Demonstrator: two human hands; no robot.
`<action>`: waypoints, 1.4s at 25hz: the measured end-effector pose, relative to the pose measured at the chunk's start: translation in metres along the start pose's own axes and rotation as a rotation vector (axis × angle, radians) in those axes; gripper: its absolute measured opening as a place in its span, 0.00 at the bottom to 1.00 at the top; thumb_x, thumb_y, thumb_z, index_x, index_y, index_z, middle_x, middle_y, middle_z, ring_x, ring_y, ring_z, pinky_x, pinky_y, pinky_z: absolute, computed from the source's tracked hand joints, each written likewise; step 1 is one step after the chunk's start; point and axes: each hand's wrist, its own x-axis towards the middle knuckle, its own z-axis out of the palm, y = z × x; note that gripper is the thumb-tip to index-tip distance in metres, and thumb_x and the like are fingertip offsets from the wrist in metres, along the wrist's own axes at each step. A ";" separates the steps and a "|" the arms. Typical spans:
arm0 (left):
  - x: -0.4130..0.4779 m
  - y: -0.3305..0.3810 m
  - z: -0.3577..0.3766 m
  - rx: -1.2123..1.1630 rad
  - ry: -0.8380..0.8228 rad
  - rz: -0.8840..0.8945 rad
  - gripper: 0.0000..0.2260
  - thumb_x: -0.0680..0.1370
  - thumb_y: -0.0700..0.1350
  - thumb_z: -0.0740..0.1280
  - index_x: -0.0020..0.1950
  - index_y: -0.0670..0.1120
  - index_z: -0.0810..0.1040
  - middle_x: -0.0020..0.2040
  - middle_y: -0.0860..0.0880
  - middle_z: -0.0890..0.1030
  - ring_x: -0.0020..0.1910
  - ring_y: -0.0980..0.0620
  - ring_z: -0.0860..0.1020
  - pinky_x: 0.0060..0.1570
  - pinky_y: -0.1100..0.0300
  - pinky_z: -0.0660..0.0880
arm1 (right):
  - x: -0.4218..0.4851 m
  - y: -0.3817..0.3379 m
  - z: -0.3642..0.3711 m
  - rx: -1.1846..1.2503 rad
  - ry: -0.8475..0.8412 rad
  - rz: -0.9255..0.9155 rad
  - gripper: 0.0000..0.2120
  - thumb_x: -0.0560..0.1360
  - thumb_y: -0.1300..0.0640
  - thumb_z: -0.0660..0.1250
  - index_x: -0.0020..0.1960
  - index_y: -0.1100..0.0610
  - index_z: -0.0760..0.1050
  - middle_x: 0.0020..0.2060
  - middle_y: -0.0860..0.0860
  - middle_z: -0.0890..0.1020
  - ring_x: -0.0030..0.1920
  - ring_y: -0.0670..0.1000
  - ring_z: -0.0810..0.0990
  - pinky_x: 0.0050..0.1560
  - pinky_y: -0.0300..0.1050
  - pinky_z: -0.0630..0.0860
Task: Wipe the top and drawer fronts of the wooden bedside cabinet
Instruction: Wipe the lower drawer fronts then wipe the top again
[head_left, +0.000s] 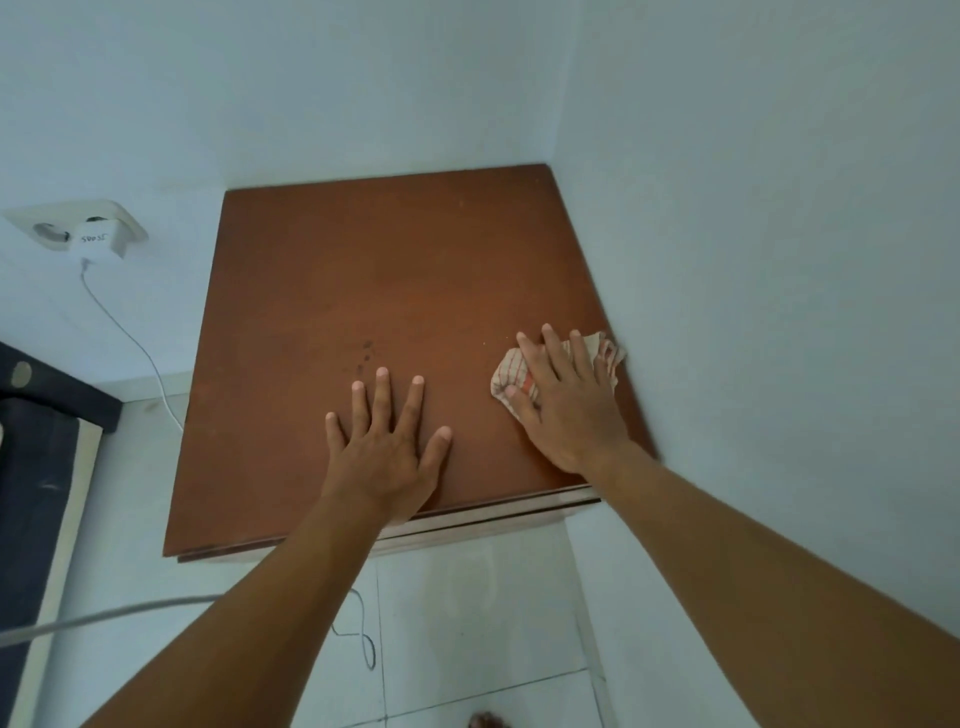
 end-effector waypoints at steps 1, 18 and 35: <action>0.000 0.002 -0.005 -0.003 -0.022 -0.008 0.33 0.80 0.69 0.40 0.81 0.58 0.34 0.82 0.47 0.34 0.81 0.42 0.36 0.77 0.35 0.41 | -0.021 0.002 0.005 0.001 0.036 -0.010 0.34 0.81 0.34 0.47 0.83 0.46 0.54 0.83 0.53 0.57 0.83 0.61 0.52 0.81 0.63 0.52; -0.066 0.008 -0.055 -0.016 -0.025 0.083 0.33 0.82 0.66 0.48 0.83 0.55 0.44 0.84 0.46 0.43 0.82 0.41 0.43 0.77 0.35 0.49 | -0.132 -0.009 -0.060 0.509 0.274 0.102 0.17 0.83 0.55 0.64 0.72 0.49 0.76 0.63 0.47 0.79 0.59 0.48 0.79 0.57 0.43 0.76; -0.024 0.009 -0.057 0.036 -0.319 -0.092 0.35 0.80 0.69 0.48 0.83 0.55 0.48 0.84 0.47 0.46 0.81 0.39 0.55 0.74 0.32 0.57 | -0.043 0.008 -0.049 0.137 -0.084 0.115 0.10 0.78 0.48 0.64 0.58 0.49 0.75 0.66 0.49 0.75 0.71 0.56 0.71 0.69 0.53 0.71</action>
